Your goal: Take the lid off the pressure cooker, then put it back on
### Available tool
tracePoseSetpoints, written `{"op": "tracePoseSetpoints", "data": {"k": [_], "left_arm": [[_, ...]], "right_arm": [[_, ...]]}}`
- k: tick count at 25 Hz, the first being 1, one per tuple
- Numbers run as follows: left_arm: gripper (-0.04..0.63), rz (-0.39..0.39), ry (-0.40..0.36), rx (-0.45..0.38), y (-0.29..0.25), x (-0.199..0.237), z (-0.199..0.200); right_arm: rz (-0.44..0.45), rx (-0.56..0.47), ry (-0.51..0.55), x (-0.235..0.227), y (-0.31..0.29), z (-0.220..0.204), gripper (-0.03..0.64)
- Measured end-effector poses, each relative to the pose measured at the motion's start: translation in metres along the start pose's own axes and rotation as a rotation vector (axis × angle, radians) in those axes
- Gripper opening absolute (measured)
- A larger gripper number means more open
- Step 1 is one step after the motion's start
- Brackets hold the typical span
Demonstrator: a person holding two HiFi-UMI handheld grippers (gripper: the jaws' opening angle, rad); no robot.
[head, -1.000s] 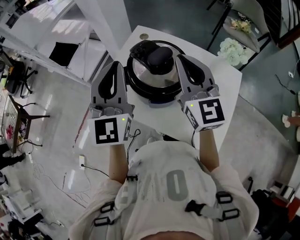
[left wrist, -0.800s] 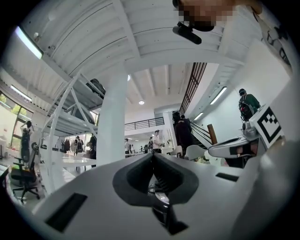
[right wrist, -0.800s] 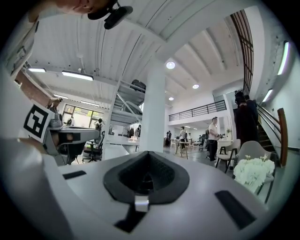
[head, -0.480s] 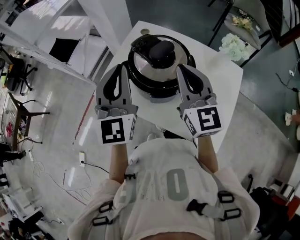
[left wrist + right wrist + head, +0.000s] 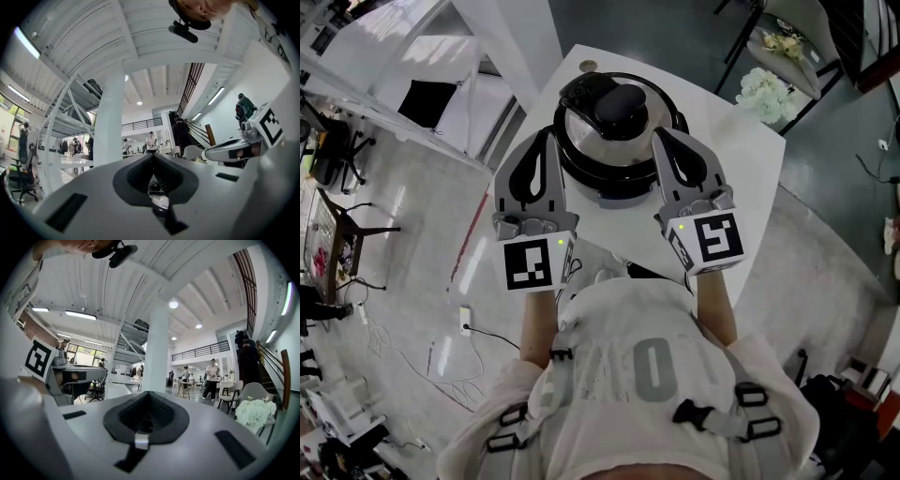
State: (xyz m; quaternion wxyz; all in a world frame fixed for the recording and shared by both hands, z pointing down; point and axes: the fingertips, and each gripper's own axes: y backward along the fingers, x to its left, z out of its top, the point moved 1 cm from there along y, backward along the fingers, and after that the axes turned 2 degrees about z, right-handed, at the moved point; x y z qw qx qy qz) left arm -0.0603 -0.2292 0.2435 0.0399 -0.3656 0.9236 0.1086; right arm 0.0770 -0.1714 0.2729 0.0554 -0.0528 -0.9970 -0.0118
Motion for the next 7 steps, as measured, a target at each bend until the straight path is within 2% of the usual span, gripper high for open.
{"op": "tracePoseSetpoints", "data": {"k": [7], "left_arm": [[0.018,0.01,-0.012,-0.011,-0.0025,0.0013,-0.0009]], "right_arm": [[0.011,0.007,-0.001,-0.0018,-0.0021,-0.0042,0.009]]}}
